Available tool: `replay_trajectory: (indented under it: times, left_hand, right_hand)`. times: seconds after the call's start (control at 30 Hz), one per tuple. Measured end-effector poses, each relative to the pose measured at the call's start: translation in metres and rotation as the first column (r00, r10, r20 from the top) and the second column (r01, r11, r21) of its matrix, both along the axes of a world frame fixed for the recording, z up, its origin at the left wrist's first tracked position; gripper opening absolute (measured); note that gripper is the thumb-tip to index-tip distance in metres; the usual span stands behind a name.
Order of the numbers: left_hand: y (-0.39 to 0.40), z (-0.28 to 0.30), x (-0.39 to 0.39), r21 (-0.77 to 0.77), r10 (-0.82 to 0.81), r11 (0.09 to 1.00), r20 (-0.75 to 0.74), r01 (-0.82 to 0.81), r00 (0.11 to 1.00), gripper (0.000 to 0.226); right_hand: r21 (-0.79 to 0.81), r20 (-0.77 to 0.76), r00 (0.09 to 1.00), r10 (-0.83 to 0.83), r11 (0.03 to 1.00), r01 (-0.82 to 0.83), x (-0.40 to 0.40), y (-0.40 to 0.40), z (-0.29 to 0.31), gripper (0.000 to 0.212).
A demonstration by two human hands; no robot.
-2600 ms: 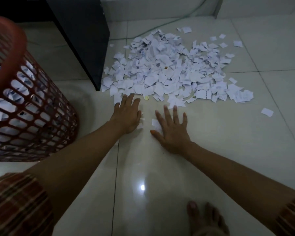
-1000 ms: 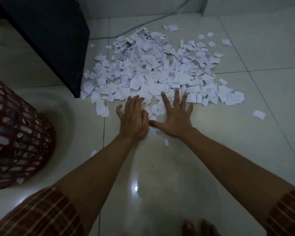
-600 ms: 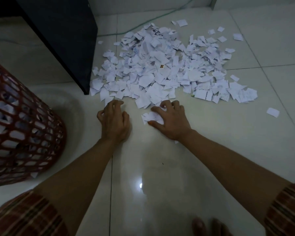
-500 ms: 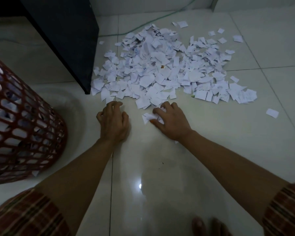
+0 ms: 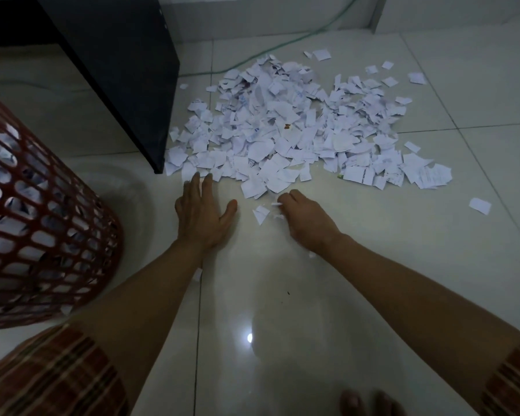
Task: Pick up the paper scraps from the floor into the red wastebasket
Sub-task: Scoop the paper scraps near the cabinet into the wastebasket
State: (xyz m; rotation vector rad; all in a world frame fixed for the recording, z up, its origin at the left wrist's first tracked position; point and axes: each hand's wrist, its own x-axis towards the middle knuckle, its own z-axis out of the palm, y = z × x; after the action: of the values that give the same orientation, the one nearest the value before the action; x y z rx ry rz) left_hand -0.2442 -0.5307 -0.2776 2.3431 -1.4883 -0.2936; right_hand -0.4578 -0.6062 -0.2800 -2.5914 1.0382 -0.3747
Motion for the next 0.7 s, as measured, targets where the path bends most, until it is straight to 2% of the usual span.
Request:
replay_trajectory:
  times: [0.17,0.27,0.4,0.47,0.53,0.7]
  left_hand:
    - [-0.021,-0.004,-0.008,0.079,-0.094,0.992,-0.057,0.098,0.994,0.111]
    - [-0.036,-0.011,-0.017,0.121,-0.168,0.977,-0.056,0.173,0.984,0.122]
    - [-0.051,-0.016,-0.034,0.123,-0.400,0.910,0.015,0.396,0.916,0.128]
    - [-0.052,-0.019,-0.042,0.133,-0.478,0.874,0.072,0.467,0.875,0.124]
    - [-0.053,-0.021,-0.044,0.131,-0.482,0.874,0.121,0.468,0.867,0.113]
    - [-0.058,-0.020,-0.039,-0.019,-0.415,0.909,0.070,0.417,0.907,0.071]
  right_hand:
    - [0.016,0.232,0.956,-0.178,0.984,0.179,-0.002,-0.011,-0.005,0.008]
    - [0.000,0.288,0.932,-0.219,0.974,0.229,-0.009,-0.014,-0.006,0.010]
    - [0.015,0.320,0.904,-0.282,0.956,0.293,-0.019,-0.017,-0.008,0.014]
    - [0.022,0.336,0.893,-0.299,0.951,0.310,-0.023,-0.016,-0.009,0.016]
    - [0.033,0.347,0.882,-0.319,0.944,0.329,-0.024,-0.015,-0.009,0.016]
    - [0.043,0.374,0.863,-0.339,0.936,0.349,-0.025,-0.012,-0.008,0.012]
